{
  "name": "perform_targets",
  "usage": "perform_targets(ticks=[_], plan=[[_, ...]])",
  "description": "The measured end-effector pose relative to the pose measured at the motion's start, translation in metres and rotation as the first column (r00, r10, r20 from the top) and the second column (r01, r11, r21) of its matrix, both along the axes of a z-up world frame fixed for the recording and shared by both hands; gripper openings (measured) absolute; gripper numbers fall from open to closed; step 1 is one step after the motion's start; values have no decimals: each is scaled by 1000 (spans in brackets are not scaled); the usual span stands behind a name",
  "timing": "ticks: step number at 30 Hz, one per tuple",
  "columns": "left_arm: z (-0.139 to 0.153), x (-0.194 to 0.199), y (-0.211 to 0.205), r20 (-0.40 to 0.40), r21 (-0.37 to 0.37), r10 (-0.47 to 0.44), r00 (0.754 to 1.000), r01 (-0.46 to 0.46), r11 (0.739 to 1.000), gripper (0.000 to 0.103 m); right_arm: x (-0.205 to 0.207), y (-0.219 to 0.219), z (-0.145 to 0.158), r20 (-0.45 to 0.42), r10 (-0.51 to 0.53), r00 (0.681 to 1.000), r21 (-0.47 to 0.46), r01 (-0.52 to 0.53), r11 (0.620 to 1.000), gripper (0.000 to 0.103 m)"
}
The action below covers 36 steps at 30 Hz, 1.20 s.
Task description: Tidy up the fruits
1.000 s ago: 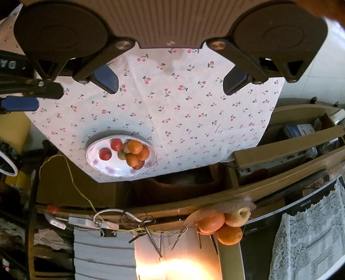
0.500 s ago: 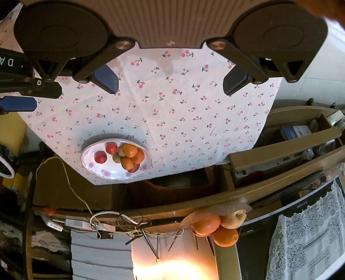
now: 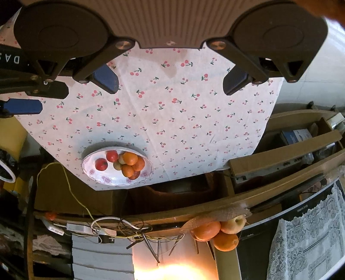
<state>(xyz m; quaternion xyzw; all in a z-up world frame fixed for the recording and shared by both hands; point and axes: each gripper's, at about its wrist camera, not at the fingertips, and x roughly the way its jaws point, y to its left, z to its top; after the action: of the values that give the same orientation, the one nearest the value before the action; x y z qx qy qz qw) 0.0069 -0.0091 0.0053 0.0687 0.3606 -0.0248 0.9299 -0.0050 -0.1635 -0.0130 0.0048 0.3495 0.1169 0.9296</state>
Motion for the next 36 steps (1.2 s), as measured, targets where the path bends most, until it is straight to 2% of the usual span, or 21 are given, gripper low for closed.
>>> perform_targets(ticks=[36], plan=[[-3, -4, -6, -6, 15, -16, 1000, 16, 1000, 103, -3, -4, -2, -4, -8, 1000, 6, 9, 1000, 53]])
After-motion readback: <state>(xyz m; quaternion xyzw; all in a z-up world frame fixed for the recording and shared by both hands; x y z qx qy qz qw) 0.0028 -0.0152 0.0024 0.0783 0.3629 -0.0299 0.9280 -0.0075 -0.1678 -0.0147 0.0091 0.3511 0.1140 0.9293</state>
